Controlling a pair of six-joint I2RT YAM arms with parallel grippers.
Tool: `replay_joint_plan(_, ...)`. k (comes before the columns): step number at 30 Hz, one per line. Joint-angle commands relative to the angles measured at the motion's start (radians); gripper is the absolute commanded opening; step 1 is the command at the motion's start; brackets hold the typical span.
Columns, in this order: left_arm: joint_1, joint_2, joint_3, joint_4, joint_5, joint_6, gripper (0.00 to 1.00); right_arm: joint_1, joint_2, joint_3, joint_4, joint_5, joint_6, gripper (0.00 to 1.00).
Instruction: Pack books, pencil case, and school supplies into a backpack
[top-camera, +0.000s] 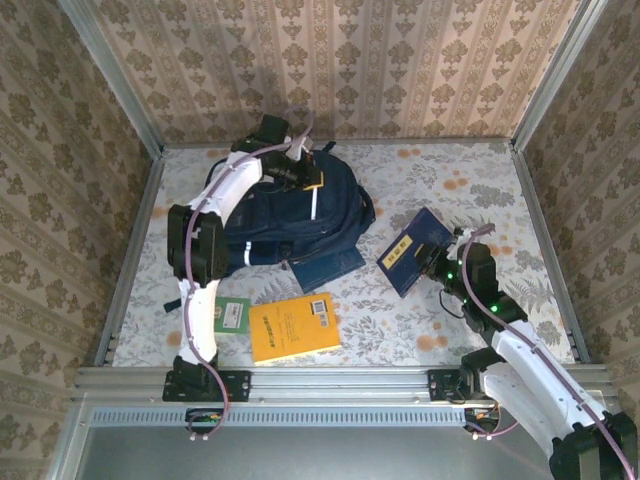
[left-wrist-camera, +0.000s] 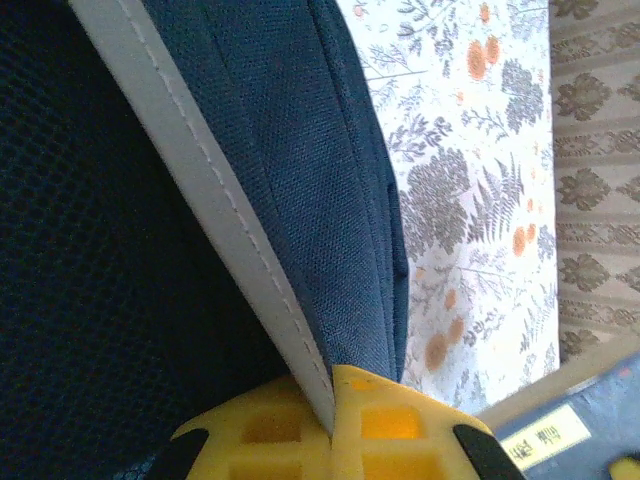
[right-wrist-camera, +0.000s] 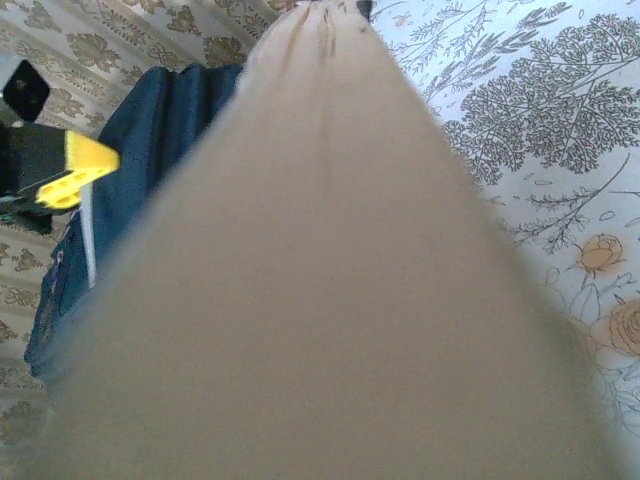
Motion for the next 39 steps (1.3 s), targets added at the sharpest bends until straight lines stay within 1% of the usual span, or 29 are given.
replay_joint_plan(1,0.014,-0.144,0.060,-0.091,0.119,0.092,0.00,-0.009,0.040,0.062,0.138,0.034,0.041,0.00)
replay_joint_plan(4,0.032,-0.204,0.054,-0.120,0.154,0.125,0.00,-0.020,0.108,0.077,0.235,0.026,0.110,0.00)
replay_joint_plan(7,0.054,-0.258,0.040,-0.105,0.206,0.129,0.00,-0.024,0.173,0.093,0.342,0.017,0.169,0.00)
replay_joint_plan(13,0.105,-0.305,0.058,-0.052,0.315,0.100,0.00,-0.012,0.322,0.117,0.549,0.024,0.334,0.00)
replay_joint_plan(15,0.116,-0.305,0.058,-0.003,0.363,0.063,0.00,0.010,0.385,0.135,0.619,0.043,0.365,0.00)
replay_joint_plan(18,0.120,-0.291,0.074,0.054,0.421,0.020,0.00,0.056,0.488,0.182,0.692,0.078,0.376,0.00)
replay_joint_plan(21,0.115,-0.270,0.124,0.060,0.452,0.003,0.00,0.093,0.604,0.232,0.797,0.093,0.391,0.00)
replay_joint_plan(24,0.111,-0.258,0.151,0.080,0.473,-0.023,0.00,0.124,0.725,0.283,0.907,0.106,0.424,0.00)
replay_joint_plan(30,0.105,-0.254,0.145,0.120,0.505,-0.048,0.00,0.186,0.924,0.412,1.004,0.119,0.442,0.00)
replay_joint_plan(33,0.106,-0.251,0.142,0.132,0.511,-0.056,0.00,0.211,1.026,0.465,1.090,0.102,0.469,0.00)
replay_joint_plan(36,0.112,-0.251,0.136,0.149,0.518,-0.070,0.00,0.237,1.067,0.484,1.138,0.103,0.458,0.00)
replay_joint_plan(39,0.121,-0.255,0.124,0.157,0.522,-0.074,0.00,0.259,1.028,0.465,1.088,0.156,0.396,0.00)
